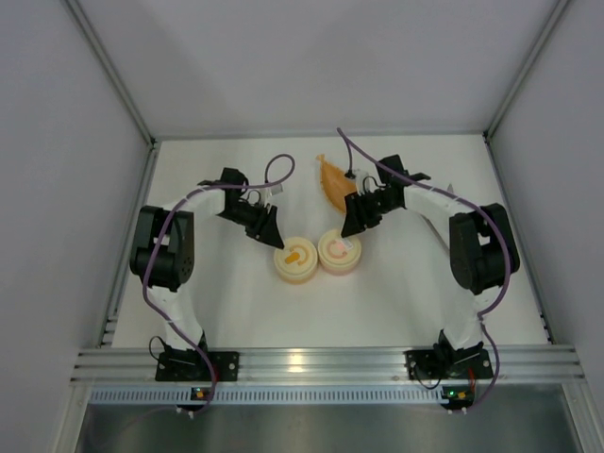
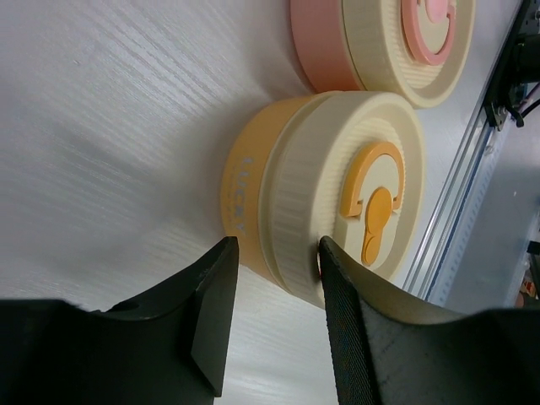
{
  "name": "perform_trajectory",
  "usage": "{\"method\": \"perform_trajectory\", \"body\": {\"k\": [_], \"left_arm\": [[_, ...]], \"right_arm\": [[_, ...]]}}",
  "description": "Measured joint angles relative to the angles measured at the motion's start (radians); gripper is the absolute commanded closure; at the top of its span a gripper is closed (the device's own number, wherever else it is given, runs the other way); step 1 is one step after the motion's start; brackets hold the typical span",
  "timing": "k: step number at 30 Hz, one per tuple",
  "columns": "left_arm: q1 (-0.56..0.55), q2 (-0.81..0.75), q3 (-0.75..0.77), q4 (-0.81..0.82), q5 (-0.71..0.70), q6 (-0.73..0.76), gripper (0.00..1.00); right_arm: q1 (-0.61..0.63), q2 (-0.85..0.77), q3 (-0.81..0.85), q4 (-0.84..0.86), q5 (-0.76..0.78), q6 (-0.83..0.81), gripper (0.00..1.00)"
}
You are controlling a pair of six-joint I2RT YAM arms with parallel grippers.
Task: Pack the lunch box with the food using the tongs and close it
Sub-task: Move the packing box to the center of the board.
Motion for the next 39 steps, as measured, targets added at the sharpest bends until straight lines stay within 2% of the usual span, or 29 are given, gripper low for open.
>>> {"method": "perform_trajectory", "body": {"k": [12,21,39], "left_arm": [[-0.017,0.0,0.001,0.024,-0.009,0.001,0.5],[-0.073,-0.043,-0.048,0.018,-0.014,0.056,0.54],[-0.077,-0.132,-0.171,-0.068,-0.006,0.184,0.53]], "right_arm": [[0.019,0.0,-0.071,0.03,-0.043,-0.002,0.63],[0.051,-0.023,-0.14,0.074,-0.07,0.0,0.67],[0.054,-0.115,-0.272,0.055,-0.111,-0.012,0.68]]}}
